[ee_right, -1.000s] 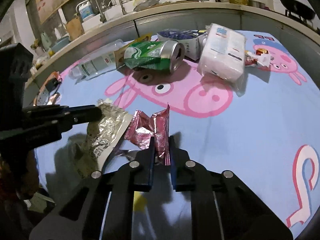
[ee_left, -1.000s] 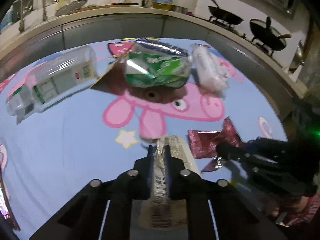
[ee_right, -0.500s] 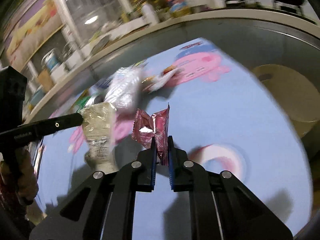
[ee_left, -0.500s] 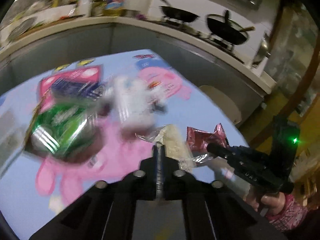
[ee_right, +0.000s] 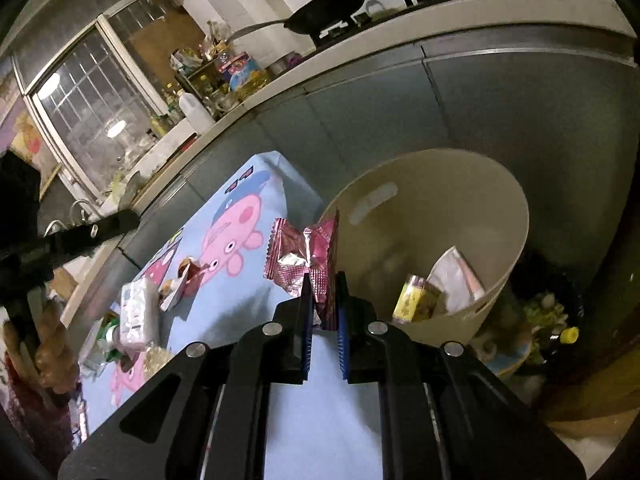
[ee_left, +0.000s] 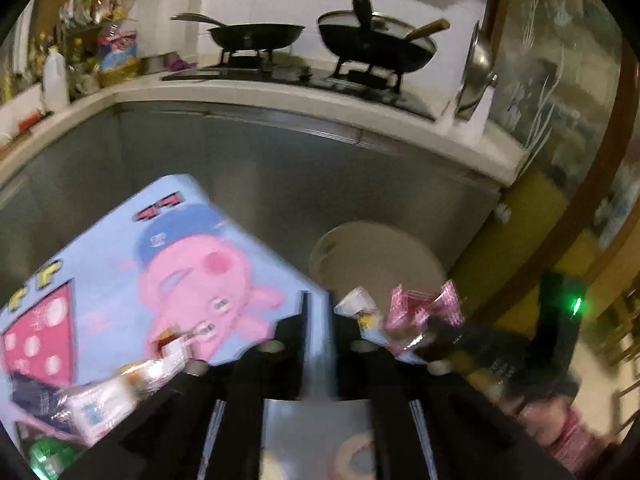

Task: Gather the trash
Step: 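Carry both wrappers to the bin and open both grippers to drop them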

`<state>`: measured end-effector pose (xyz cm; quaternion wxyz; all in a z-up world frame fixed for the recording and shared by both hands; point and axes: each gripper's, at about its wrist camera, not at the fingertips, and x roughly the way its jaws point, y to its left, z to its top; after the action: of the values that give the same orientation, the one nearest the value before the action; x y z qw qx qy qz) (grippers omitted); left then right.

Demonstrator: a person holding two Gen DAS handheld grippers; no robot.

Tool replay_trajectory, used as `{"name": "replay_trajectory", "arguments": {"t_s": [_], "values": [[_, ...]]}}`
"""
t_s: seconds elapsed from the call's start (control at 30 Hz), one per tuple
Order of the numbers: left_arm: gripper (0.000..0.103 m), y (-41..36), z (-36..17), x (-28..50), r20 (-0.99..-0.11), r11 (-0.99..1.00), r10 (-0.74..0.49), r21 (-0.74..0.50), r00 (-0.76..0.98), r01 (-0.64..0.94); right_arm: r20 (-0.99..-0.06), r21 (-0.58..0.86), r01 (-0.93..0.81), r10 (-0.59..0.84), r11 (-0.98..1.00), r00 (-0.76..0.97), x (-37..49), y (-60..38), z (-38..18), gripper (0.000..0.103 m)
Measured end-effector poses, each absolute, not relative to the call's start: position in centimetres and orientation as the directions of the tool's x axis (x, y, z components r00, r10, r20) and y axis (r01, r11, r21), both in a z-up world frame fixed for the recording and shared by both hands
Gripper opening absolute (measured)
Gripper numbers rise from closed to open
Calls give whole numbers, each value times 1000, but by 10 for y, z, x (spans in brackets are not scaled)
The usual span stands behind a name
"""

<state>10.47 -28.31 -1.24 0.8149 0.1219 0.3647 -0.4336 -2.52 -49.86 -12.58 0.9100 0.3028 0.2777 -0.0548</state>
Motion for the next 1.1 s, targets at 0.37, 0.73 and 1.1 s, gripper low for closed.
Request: {"name": "replay_trajectory", "arguments": {"t_s": [0.37, 0.73, 1.1], "values": [[51, -188, -92, 93, -861, 720, -443, -175, 250, 671, -507, 584, 165, 198, 795, 839, -23, -473, -145, 11], [20, -216, -103, 91, -842, 647, -502, -214, 197, 732, -507, 554, 190, 148, 810, 849, -30, -477, -139, 11], [20, -352, -55, 110, -749, 476, -641, -213, 170, 853, -517, 530, 358, -42, 769, 855, -28, -556, -135, 12]]}}
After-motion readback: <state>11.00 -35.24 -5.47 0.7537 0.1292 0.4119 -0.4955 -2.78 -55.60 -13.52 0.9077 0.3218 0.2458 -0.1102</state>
